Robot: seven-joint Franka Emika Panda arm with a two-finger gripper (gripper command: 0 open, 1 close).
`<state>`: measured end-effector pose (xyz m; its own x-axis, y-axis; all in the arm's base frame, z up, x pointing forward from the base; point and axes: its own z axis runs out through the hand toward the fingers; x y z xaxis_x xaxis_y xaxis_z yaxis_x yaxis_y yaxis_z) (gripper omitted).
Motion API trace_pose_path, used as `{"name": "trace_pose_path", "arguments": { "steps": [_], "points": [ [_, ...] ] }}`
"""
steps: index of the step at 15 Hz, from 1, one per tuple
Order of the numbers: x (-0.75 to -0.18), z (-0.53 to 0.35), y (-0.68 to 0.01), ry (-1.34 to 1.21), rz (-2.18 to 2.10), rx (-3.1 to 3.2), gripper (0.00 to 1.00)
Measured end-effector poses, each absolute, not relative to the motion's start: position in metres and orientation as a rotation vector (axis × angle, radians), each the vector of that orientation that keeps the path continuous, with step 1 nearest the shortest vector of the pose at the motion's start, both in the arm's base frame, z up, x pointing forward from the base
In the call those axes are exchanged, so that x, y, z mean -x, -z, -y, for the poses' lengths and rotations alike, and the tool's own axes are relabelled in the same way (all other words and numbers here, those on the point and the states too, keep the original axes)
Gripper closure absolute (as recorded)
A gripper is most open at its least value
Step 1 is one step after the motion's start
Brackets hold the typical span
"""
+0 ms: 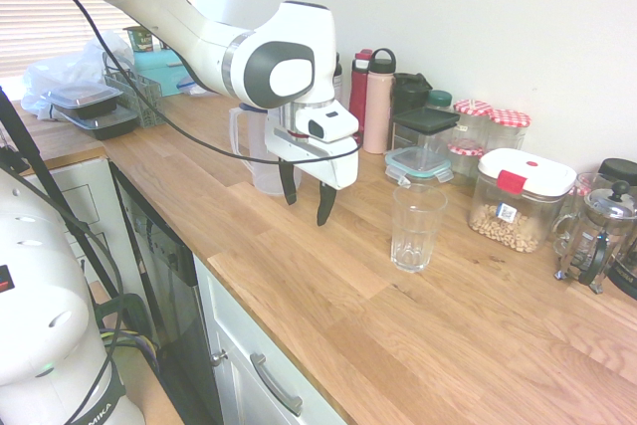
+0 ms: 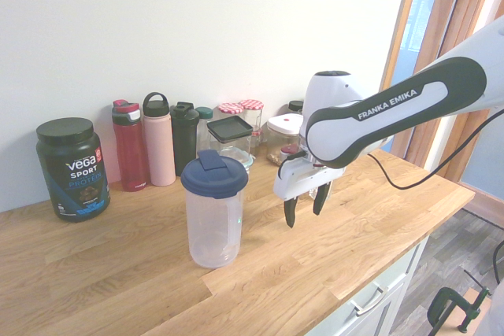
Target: Pour me some water
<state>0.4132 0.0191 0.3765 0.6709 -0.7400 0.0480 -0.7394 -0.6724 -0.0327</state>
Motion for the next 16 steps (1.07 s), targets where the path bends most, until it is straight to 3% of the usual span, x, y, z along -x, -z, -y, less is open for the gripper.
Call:
{"name": "trace_pose_path", "arguments": {
  "steps": [4,9,13,16],
  "points": [
    [-0.416,-0.025,-0.384,0.088,-1.313,2.846,0.0],
    [-0.363,-0.072,-0.471,0.156,-1.316,2.83,0.0],
    [-0.308,-0.14,-0.519,0.344,-1.276,2.814,0.0],
    [-0.305,-0.195,-0.514,0.503,-1.228,2.759,0.0]
  ]
}}
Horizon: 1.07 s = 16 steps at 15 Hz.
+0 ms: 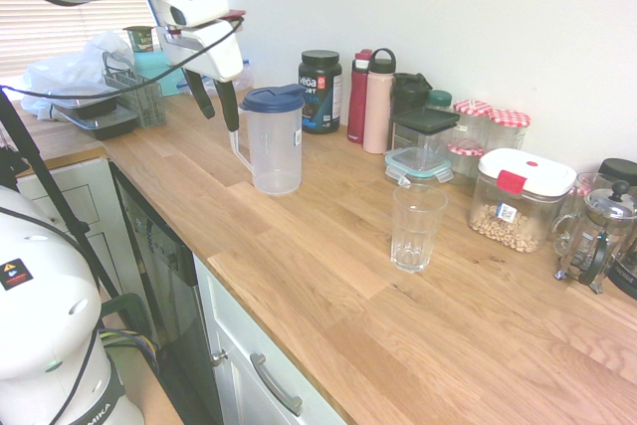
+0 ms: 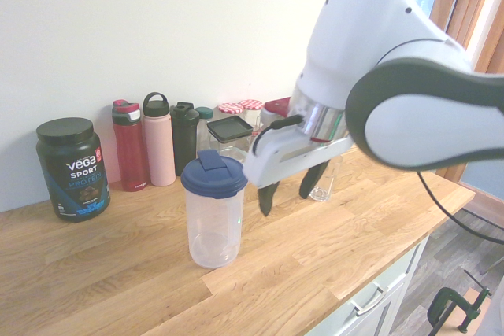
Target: Pour me some water
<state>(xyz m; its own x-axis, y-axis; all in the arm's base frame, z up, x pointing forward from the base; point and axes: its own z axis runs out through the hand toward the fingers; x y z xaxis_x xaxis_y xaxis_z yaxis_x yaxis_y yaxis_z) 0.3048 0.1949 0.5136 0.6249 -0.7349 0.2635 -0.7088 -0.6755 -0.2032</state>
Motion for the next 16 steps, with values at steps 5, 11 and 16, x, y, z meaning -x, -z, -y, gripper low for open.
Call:
{"name": "trace_pose_path", "arguments": {
  "steps": [5,11,16],
  "points": [
    [-0.335,-0.227,-0.475,0.61,-1.262,2.703,1.0],
    [-0.36,-0.244,-0.447,0.67,-1.289,2.682,1.0],
    [-0.372,-0.253,-0.441,0.678,-1.291,2.682,1.0]
  ]
}}
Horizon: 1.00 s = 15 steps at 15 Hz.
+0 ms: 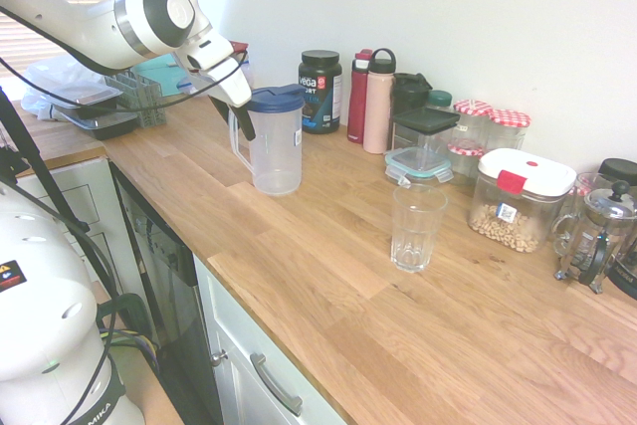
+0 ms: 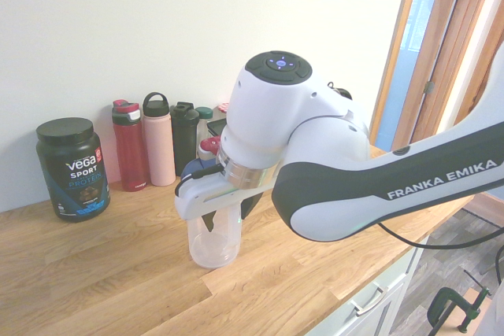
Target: Pour me some water
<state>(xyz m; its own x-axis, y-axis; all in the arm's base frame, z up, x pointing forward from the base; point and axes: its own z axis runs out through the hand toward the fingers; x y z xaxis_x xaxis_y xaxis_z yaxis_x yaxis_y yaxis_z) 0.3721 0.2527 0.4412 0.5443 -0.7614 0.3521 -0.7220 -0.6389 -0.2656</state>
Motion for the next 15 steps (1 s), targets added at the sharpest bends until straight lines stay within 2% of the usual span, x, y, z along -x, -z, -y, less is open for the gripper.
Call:
{"name": "trace_pose_path", "arguments": {
  "steps": [15],
  "points": [
    [-0.382,-0.236,-0.442,0.626,-1.316,2.654,1.0]
  ]
}}
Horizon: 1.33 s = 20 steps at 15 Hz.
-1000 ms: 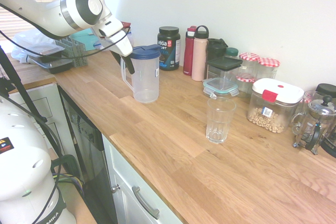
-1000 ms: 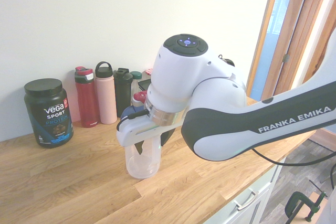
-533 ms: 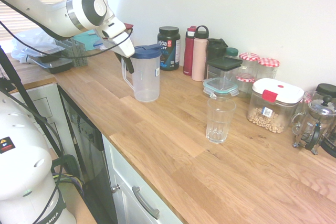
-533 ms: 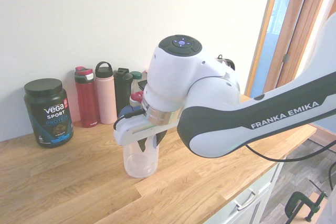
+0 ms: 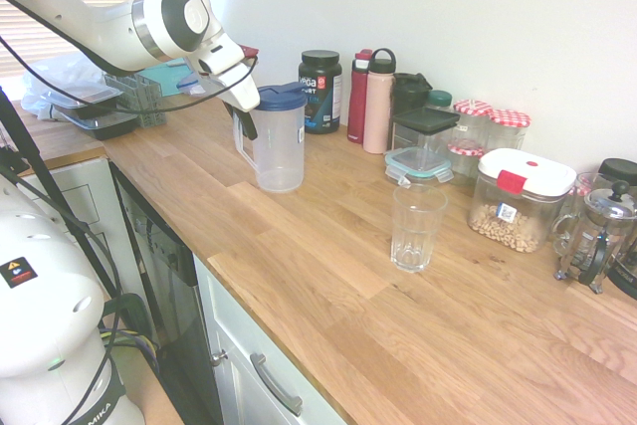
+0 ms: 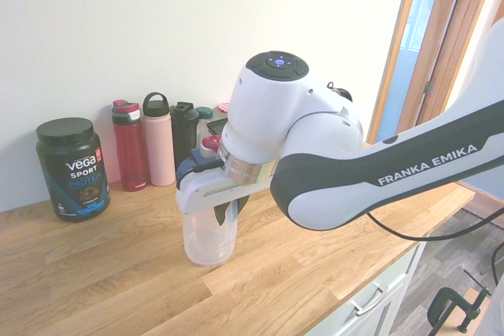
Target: Pour me some water
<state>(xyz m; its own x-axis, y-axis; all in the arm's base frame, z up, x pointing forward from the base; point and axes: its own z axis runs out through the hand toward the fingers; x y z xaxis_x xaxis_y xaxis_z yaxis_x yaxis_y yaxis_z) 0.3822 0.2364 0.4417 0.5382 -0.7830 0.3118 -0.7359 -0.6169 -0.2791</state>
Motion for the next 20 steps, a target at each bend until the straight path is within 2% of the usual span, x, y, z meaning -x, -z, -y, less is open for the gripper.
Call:
{"name": "trace_pose_path", "arguments": {
  "steps": [5,9,12,15,20],
  "points": [
    [-0.352,-0.18,-0.493,0.603,-1.221,2.69,1.0],
    [-0.306,-0.083,-0.546,0.414,-0.945,2.864,1.0],
    [-0.269,0.008,-0.554,0.276,-0.695,2.967,1.0],
    [-0.239,0.074,-0.559,0.306,-0.496,2.977,1.0],
    [-0.211,0.194,-0.556,0.349,-0.479,2.928,1.0]
  ]
}}
